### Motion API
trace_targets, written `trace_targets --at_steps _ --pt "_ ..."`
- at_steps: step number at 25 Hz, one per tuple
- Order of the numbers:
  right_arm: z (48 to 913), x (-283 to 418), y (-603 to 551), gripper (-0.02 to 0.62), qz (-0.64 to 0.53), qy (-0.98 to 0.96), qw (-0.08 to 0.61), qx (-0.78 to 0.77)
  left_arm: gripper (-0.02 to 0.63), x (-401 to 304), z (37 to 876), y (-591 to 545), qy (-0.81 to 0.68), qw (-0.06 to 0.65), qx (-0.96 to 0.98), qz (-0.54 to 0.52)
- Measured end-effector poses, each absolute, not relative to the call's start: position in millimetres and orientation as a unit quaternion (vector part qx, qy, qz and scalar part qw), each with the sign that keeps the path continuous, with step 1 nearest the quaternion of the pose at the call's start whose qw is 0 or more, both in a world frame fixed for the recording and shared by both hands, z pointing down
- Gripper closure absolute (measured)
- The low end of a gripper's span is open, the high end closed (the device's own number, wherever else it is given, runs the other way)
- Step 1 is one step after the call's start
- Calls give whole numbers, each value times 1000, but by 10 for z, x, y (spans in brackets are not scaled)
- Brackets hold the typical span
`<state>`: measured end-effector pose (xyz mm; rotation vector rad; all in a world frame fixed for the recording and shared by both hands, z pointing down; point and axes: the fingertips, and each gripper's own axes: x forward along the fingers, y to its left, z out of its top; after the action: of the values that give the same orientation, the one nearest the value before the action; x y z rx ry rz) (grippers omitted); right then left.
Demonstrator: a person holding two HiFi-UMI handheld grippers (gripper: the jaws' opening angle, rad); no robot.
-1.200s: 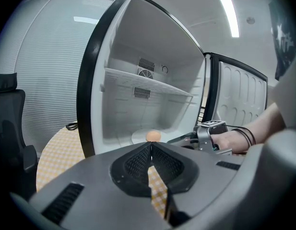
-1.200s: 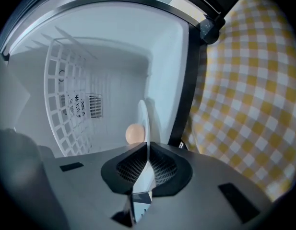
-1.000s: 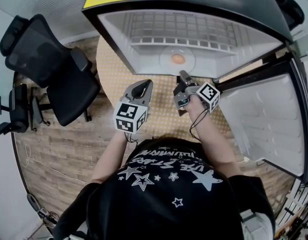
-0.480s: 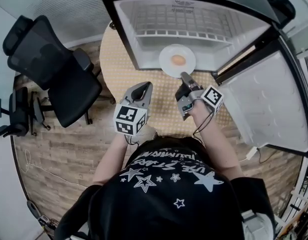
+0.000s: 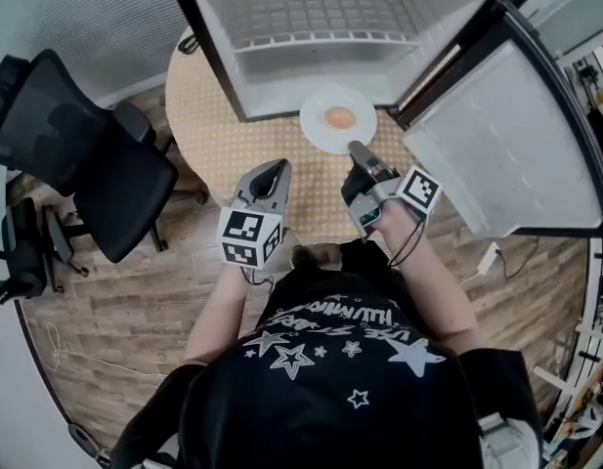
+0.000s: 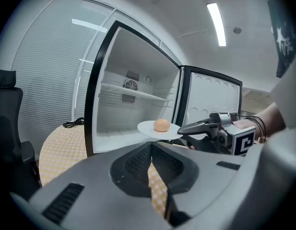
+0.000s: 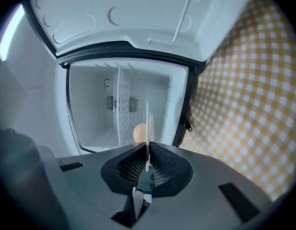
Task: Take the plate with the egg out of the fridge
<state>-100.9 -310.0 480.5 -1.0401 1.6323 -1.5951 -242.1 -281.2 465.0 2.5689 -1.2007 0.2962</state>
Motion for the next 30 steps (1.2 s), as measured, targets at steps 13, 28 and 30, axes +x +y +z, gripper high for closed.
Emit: trace_targets --at_steps 13,28,30 --pt "4803 -822 -2811 558 -624 640 282 -350 597 -2250 4490 -2540 -472 126 866 107" --pt "4662 -501 -2505 558 -648 685 213 -256 597 -1659 4337 -2018 -552 115 818 112" --pt "4671 -475 -2434 557 -652 688 203 -244 597 -1625 4337 -1940 -565 118 809 109"
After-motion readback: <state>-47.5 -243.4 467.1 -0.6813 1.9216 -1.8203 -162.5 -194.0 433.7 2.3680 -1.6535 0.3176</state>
